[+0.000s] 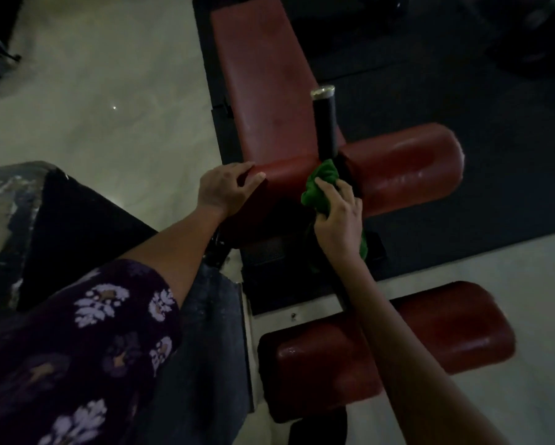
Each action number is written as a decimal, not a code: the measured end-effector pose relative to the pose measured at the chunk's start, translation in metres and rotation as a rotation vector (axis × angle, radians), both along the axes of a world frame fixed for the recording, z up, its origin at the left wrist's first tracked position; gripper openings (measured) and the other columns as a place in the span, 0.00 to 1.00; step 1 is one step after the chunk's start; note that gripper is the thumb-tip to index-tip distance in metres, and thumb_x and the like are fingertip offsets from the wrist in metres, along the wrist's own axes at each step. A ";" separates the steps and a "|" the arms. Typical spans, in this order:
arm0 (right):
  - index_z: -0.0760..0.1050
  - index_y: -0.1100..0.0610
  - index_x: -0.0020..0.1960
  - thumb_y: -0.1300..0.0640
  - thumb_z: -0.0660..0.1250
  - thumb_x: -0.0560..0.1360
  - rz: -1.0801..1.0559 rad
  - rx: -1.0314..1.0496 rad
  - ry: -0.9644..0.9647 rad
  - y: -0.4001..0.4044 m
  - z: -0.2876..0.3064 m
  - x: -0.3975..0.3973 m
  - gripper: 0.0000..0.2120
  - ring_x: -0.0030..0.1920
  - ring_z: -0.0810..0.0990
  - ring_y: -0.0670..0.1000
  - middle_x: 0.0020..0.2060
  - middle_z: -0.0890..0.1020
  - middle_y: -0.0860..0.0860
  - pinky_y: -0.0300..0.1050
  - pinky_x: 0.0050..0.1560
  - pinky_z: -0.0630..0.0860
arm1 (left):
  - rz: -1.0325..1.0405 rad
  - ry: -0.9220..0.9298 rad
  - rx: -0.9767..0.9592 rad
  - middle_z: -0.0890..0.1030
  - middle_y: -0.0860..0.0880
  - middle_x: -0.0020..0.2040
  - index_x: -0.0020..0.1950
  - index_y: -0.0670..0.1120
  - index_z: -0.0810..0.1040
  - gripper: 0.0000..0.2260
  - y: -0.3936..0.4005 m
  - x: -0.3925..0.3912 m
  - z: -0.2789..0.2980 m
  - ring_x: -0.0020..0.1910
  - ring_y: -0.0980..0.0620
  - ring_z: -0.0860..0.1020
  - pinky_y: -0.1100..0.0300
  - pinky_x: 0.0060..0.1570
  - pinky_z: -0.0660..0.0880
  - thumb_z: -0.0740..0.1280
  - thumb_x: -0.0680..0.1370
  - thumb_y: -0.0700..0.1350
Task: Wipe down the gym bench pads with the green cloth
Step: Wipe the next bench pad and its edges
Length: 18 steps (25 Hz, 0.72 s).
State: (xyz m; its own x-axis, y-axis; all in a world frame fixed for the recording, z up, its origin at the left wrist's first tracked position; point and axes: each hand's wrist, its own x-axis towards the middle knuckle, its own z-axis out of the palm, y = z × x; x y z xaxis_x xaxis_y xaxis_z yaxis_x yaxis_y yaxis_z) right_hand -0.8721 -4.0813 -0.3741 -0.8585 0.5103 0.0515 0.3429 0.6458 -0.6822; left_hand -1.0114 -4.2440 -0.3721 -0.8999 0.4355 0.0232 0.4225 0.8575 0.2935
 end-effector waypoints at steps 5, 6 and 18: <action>0.71 0.51 0.67 0.69 0.62 0.71 0.177 -0.113 -0.084 0.065 0.021 0.010 0.27 0.61 0.71 0.57 0.64 0.73 0.50 0.51 0.60 0.71 | 0.004 -0.033 -0.028 0.79 0.44 0.62 0.66 0.47 0.75 0.37 0.006 0.000 0.004 0.57 0.42 0.77 0.52 0.54 0.71 0.45 0.72 0.69; 0.71 0.51 0.67 0.69 0.63 0.71 0.176 -0.101 -0.076 0.075 0.026 0.014 0.27 0.61 0.72 0.57 0.64 0.74 0.51 0.53 0.61 0.72 | 0.001 -0.032 -0.091 0.78 0.43 0.62 0.67 0.48 0.74 0.38 0.006 -0.001 0.005 0.59 0.42 0.76 0.50 0.56 0.69 0.43 0.72 0.69; 0.62 0.45 0.73 0.53 0.61 0.77 0.165 0.366 -0.275 0.139 0.029 -0.027 0.25 0.69 0.58 0.61 0.73 0.62 0.50 0.60 0.68 0.54 | 0.207 0.188 -0.034 0.78 0.44 0.62 0.63 0.43 0.77 0.27 0.129 0.055 -0.022 0.63 0.41 0.75 0.38 0.64 0.63 0.55 0.75 0.60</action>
State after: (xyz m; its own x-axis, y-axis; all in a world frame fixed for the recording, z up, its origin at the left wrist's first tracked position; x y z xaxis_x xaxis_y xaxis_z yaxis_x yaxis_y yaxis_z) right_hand -0.8988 -3.9425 -0.3455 -0.9332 0.3572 -0.0378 0.3517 0.8872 -0.2985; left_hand -0.9564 -4.1148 -0.3939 -0.9511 0.2461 0.1865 0.2815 0.9392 0.1966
